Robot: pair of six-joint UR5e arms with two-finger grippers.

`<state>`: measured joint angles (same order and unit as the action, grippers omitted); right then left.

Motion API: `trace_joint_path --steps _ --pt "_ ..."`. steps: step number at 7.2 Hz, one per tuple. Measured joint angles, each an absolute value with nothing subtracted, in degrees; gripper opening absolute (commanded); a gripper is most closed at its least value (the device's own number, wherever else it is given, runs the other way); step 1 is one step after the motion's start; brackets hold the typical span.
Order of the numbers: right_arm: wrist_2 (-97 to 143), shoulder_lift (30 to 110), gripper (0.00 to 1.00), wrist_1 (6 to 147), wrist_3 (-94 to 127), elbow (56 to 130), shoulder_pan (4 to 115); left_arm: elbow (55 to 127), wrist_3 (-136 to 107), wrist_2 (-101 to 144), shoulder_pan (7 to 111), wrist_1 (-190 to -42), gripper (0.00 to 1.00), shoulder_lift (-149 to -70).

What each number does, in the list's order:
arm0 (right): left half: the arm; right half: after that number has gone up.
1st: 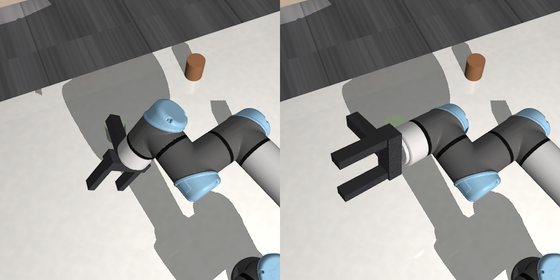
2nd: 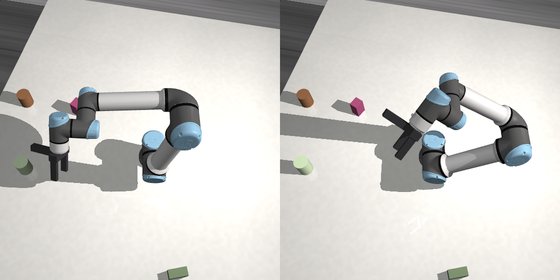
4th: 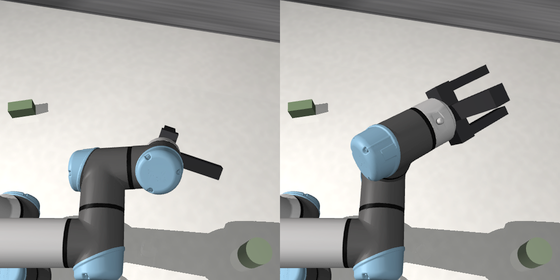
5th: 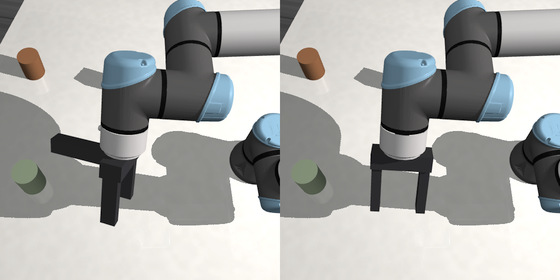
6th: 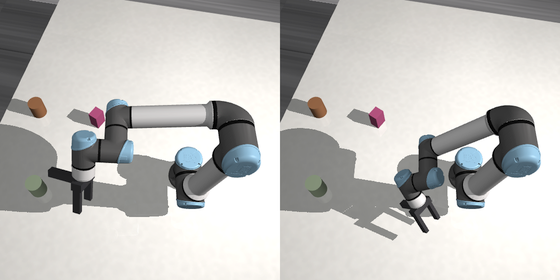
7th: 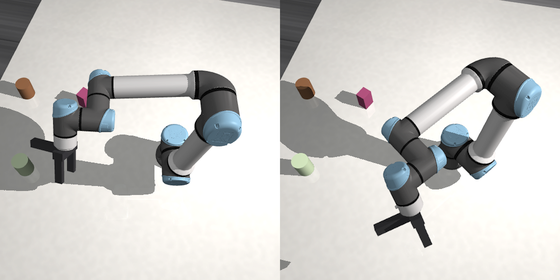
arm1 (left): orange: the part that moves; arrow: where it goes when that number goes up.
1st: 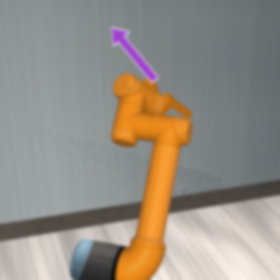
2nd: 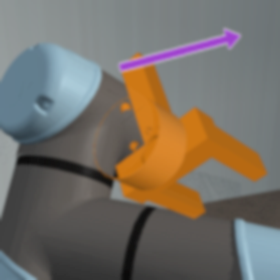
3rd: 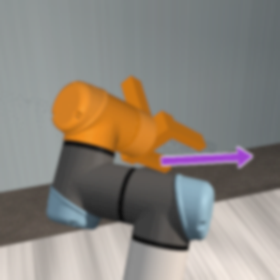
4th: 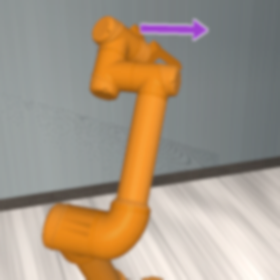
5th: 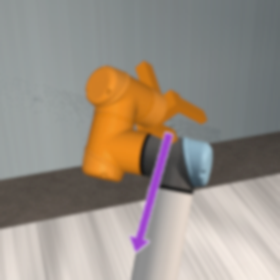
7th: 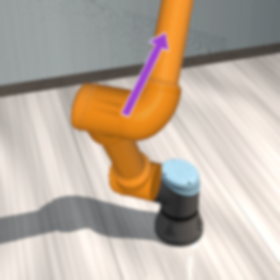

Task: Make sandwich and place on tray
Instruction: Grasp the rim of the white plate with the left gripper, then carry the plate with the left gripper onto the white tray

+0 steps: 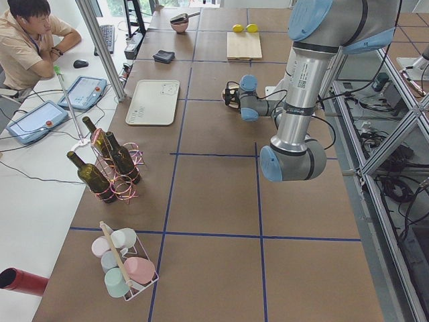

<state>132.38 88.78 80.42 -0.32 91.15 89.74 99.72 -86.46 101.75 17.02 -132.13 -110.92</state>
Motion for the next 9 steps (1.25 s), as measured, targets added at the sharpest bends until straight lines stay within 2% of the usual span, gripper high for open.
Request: trace_joint_path --steps 3,6,9 --pt "132.34 88.88 1.00 80.44 -0.29 91.09 89.61 102.43 -86.29 103.84 19.47 -131.92 0.00 -110.86" --pt "132.33 89.07 1.00 80.44 -0.35 91.03 89.57 100.85 -86.12 117.05 32.03 -131.79 0.00 -113.47" --pt "132.32 89.06 1.00 80.50 -0.35 90.71 89.35 85.53 -78.90 124.00 44.13 -128.18 0.00 -126.11"
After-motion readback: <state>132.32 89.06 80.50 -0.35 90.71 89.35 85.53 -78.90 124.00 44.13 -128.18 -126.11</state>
